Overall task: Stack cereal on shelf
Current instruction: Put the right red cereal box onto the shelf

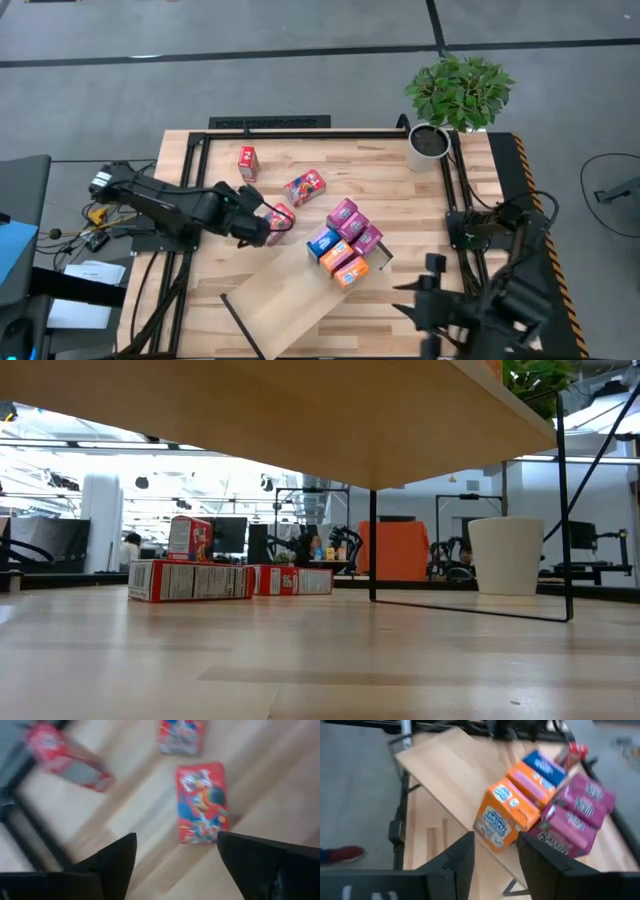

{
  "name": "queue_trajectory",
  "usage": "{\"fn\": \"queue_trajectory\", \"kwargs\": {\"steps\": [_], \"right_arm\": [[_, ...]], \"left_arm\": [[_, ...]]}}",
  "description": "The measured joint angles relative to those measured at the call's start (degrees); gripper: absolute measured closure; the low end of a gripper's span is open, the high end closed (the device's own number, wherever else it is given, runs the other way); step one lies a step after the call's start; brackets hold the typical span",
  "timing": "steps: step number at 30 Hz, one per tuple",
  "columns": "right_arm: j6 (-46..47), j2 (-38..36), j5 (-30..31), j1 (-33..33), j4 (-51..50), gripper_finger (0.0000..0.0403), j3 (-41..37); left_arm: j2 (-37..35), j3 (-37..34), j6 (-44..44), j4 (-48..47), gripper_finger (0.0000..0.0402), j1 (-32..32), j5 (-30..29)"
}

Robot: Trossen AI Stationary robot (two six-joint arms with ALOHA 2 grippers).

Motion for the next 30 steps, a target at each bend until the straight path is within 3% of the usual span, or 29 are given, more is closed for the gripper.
{"fn": "queue_trajectory", "kwargs": {"steps": [5,11,14,17,24,30], "right_arm": [[7.27,-0.7,-2.48,-3.33,0.0,0.022,-3.49],[10.82,-0.73,-3.18,-7.62,0.01,0.0241,-4.34],[10.92,-0.53,-3.65,-9.57,0.04,0.0255,-4.38],[10.92,-0.53,-4.64,-11.67,0.0,0.027,-4.38],[9.25,-0.46,-5.43,-15.35,0.04,0.0295,-4.38],[5.82,-0.46,-5.48,-17.51,0.04,0.0301,-4.38]], "left_arm": [[-10.56,-18.39,10.21,24.87,0.0149,6.17,7.21],[-17.99,-34.18,15.51,36.54,0.0156,16.15,7.75],[-19.56,-40.24,19.47,47.01,0.0166,19.37,17.47],[-21.02,-44.41,21.15,58.88,0.0202,20.67,27.69],[-21.41,-50.71,19.99,61.57,0.038,24.21,28.85],[-21.5,-55.5,18.19,63.31,0.0385,27.61,30.43]]}}
